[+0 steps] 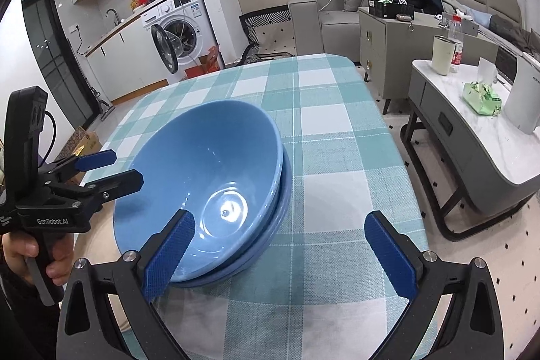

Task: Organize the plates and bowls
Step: 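Close both grippers on the rims of the nested blue bowls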

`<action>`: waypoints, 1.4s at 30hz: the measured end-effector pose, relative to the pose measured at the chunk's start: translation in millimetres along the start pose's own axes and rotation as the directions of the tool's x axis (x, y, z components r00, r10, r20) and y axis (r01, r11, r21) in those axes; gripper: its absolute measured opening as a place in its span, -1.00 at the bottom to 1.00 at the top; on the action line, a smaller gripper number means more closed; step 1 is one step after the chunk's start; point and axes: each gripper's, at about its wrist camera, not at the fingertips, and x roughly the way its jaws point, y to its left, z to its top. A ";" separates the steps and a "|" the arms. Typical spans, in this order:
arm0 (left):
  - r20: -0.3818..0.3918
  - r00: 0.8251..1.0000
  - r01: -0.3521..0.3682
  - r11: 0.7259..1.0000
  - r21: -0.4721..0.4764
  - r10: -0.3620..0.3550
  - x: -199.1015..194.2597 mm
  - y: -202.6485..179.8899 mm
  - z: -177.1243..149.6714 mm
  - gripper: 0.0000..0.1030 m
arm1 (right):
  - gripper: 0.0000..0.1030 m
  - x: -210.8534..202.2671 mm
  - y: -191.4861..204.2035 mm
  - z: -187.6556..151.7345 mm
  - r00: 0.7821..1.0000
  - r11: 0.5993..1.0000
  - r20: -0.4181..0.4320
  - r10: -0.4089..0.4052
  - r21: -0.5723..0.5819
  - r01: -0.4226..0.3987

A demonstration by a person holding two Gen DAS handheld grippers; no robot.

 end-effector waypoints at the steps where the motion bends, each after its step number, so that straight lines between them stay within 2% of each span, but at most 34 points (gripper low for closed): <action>1: 0.002 1.000 0.002 1.000 0.003 -0.002 0.3 -1.0 0.0 0.97 | 0.99 1.8 -0.1 -0.2 1.000 1.000 -0.002 0.004 0.004 -0.004; 12: 0.001 1.000 0.016 1.000 0.011 -0.016 4.3 -6.2 0.8 0.96 | 0.99 7.0 -3.8 -0.2 0.999 0.998 0.016 0.049 0.046 -0.050; 17: -0.002 1.000 0.019 1.000 0.010 -0.019 6.5 -7.1 1.3 0.96 | 0.99 13.8 -14.1 -1.0 0.994 0.984 0.010 0.111 0.136 -0.111; 25: 0.000 1.000 0.022 1.000 0.010 -0.022 10.6 -7.6 0.9 0.96 | 0.99 17.5 -13.0 -3.1 0.995 0.989 -0.005 0.099 0.111 -0.098; 31: -0.002 1.000 0.021 1.000 0.009 -0.021 12.8 -7.9 0.7 0.96 | 0.97 21.6 -14.4 -5.0 0.991 0.982 -0.012 0.136 0.132 -0.134; 37: -0.015 0.999 0.029 0.999 0.013 -0.029 18.0 -9.6 0.4 0.77 | 0.80 29.7 -15.4 -5.5 0.975 0.963 -0.028 0.222 0.161 -0.214; 42: -0.019 0.999 0.040 0.999 0.011 -0.040 18.9 -9.7 0.5 0.71 | 0.54 32.1 -16.9 -7.5 0.973 0.959 -0.033 0.229 0.178 -0.220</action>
